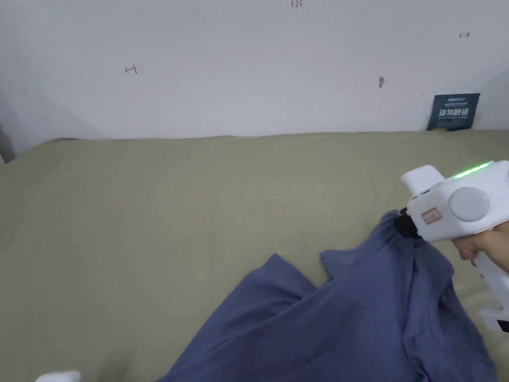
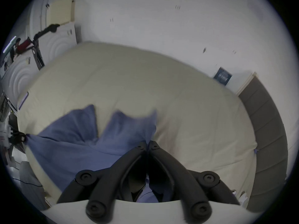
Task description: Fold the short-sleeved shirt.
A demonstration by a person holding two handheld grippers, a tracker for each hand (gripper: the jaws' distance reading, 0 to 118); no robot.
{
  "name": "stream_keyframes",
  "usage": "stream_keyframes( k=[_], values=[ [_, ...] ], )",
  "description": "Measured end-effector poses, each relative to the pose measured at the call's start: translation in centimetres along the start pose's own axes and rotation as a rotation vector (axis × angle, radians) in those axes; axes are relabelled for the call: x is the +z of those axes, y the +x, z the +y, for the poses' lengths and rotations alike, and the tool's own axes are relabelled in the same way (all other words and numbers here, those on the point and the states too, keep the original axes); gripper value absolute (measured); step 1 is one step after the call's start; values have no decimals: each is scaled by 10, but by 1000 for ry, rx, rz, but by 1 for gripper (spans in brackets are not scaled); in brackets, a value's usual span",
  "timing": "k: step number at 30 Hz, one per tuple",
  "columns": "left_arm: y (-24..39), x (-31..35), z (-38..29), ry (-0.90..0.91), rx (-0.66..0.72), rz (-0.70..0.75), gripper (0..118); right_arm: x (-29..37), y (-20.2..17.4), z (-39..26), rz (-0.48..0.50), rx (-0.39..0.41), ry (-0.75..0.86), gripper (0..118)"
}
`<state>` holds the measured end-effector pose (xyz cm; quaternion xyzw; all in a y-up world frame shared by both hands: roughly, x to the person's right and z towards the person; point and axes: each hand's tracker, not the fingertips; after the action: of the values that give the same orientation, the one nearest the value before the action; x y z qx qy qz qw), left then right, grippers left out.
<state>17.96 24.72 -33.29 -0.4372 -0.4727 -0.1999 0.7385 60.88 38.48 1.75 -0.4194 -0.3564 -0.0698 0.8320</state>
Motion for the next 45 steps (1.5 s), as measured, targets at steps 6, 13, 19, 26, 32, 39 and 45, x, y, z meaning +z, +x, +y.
stream_keyframes(
  k=[6, 13, 19, 26, 32, 39, 45],
  values=[
    [2, 44, 42, 151, 45, -19, 0, 126, 7, 6, -70, 4, 171, 4],
    [22, 137, 137, 373, 4, 4, 0, 247, 26, 16, -162, -72, 348, 4],
    [54, 224, 200, 510, -24, 72, 0, 307, 38, 23, -210, -156, 457, 4],
    [72, 284, 260, 577, -36, 136, 0, 333, 48, 46, -218, -214, 518, 4],
    [78, 288, 281, 583, -85, 216, 0, 324, 51, 72, -232, -217, 527, 4],
    [68, 284, 311, 581, -48, 210, 0, 307, 71, 110, -244, -229, 520, 4],
    [67, 264, 354, 580, -29, 224, 0, 281, 86, 153, -245, -226, 507, 4]
  ],
)
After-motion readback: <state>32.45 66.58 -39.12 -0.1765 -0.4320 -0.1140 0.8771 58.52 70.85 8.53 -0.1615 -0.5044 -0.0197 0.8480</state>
